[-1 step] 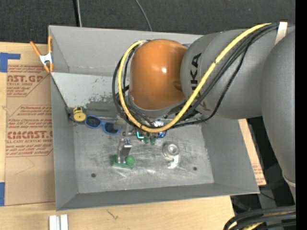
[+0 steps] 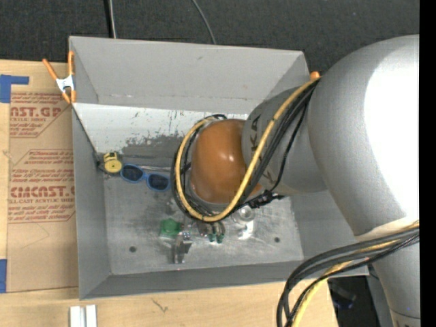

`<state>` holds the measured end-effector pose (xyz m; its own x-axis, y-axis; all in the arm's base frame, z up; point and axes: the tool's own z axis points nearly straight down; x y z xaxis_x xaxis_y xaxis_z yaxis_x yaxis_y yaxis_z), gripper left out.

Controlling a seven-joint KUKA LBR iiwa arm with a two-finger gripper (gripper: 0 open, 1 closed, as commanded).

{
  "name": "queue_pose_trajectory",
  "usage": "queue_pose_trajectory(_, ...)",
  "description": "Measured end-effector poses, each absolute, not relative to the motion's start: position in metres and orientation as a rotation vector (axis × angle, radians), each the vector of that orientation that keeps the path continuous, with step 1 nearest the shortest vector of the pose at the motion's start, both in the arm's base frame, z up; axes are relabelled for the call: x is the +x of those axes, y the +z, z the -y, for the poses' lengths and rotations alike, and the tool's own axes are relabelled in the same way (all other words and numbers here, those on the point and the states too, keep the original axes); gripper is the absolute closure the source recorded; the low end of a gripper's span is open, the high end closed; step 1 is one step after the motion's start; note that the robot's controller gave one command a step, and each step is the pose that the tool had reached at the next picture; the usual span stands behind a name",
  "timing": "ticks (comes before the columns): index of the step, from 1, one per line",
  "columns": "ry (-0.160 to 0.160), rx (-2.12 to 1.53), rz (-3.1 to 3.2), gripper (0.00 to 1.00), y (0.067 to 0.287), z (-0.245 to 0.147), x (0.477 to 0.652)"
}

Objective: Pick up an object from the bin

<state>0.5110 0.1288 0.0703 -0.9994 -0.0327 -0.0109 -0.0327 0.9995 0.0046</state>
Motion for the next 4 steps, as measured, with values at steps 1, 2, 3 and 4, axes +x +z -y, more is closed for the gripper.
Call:
queue_pose_trajectory(1, 0.002, -0.066, -3.142, 0.00, 0.101, -0.133, 0.483)
queue_pose_trajectory(2, 0.002, 0.010, -3.142, 0.00, 0.099, -0.135, 0.487)
queue_pose_trajectory(3, 0.007, 0.109, -3.129, 0.00, 0.072, -0.130, 0.488)
queue_pose_trajectory(4, 0.004, 0.109, -3.134, 0.00, 0.074, -0.131, 0.489)
